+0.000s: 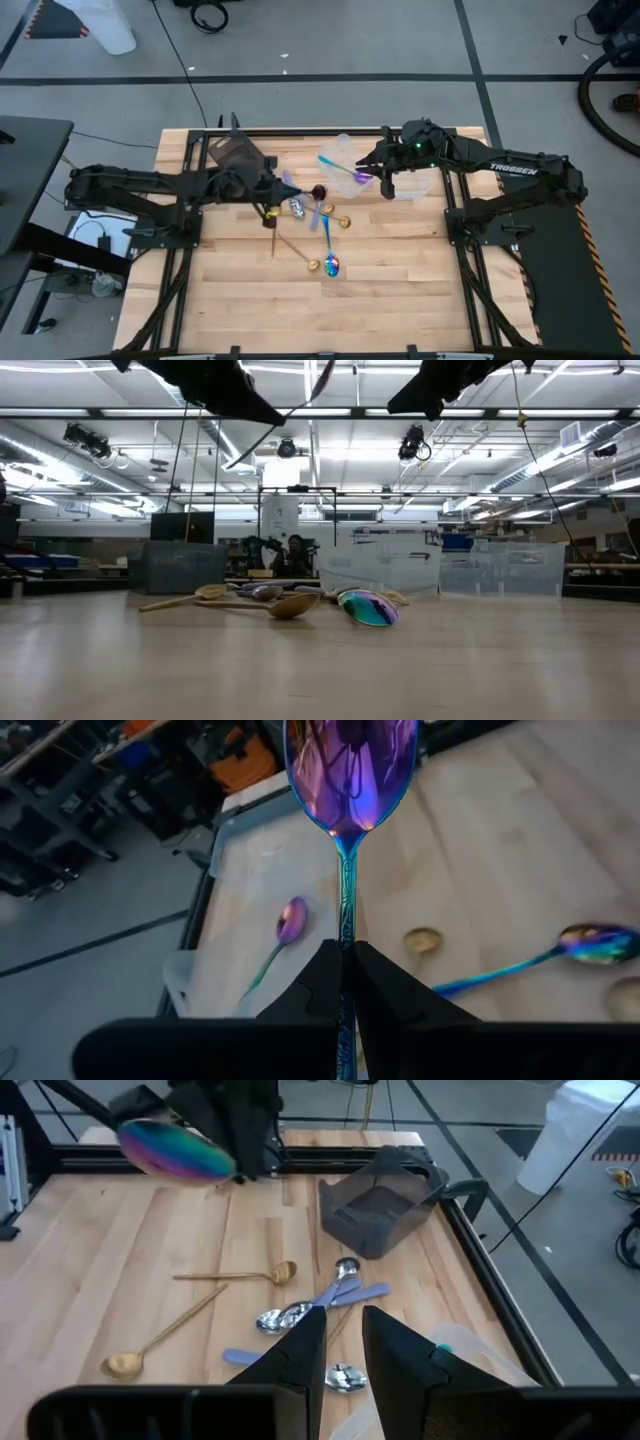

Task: Sort silverware by color (type)
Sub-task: Put the blue spoon into the left transparent bin

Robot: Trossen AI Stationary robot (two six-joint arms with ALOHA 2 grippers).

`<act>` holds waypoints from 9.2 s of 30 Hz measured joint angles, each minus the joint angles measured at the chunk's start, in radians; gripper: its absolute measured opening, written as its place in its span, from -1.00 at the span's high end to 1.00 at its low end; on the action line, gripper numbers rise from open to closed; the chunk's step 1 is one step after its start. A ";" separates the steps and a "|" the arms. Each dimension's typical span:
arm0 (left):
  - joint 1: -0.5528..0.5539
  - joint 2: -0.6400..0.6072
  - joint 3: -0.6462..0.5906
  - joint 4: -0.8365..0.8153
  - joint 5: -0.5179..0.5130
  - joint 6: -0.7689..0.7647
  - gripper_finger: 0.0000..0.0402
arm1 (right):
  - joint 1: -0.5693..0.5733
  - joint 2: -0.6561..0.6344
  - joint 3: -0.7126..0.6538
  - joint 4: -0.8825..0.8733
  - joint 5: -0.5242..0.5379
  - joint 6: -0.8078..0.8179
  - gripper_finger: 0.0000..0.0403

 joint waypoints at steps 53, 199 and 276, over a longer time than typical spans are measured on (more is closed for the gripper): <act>0.299 0.696 0.591 -0.309 0.141 0.023 0.89 | 0.148 -0.034 0.001 -0.061 0.442 0.068 0.61; 0.232 0.825 0.729 -0.055 -0.259 0.626 0.85 | -0.400 0.051 -0.502 0.689 -0.052 0.405 0.92; 0.446 0.500 0.130 0.311 0.212 -0.116 0.28 | -0.111 0.070 -0.601 0.678 0.468 0.586 0.91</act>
